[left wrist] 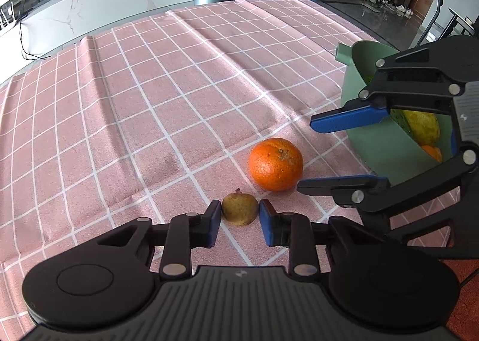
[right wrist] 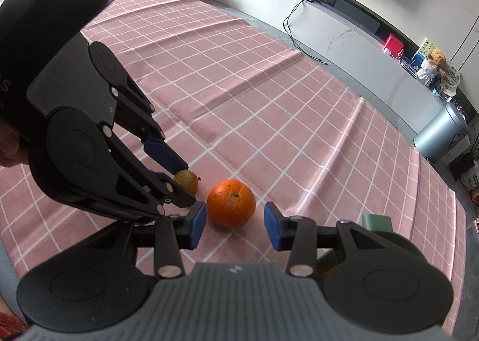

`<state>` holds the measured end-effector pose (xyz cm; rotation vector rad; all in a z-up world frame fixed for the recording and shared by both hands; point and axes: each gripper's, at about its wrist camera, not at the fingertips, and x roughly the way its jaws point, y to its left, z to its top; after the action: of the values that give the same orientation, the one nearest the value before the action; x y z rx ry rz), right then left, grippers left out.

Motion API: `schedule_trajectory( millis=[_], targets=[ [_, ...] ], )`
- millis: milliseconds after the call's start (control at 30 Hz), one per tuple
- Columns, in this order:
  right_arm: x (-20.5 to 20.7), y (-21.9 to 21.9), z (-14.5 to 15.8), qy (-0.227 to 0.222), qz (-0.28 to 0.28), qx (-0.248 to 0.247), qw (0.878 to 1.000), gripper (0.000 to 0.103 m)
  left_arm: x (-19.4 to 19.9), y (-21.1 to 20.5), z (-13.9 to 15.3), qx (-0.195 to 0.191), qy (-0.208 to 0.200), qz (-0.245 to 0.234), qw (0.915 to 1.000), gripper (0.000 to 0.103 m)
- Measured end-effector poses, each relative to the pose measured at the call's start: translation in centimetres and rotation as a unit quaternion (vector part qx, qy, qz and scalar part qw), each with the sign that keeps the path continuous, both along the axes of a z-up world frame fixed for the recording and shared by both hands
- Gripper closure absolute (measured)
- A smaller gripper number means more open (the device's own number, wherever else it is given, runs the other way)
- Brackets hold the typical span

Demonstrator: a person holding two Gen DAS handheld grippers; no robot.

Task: Organize fruits
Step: 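Grasp the last orange with the right tool while the left tool grasps the last kiwi, then carry the orange and kiwi into the colander and open both tools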

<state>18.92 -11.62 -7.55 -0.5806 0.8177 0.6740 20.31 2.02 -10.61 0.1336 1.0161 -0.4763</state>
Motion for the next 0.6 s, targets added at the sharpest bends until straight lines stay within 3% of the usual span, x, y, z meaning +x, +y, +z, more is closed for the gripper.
schedule_trajectory(
  millis=[433,600],
  targets=[
    [2.3,1.8,-1.3,0.043,-0.016,-0.013,0.999,0.064,0.2,2.1,1.8,-0.029,-0.013,0.038,0.9988,0.072],
    [2.3,2.5,-1.7,0.036,-0.019,-0.029,0.999,0.062,0.4,2.4,1.4,-0.031,-0.010,0.044,0.9985,0.072]
  ],
)
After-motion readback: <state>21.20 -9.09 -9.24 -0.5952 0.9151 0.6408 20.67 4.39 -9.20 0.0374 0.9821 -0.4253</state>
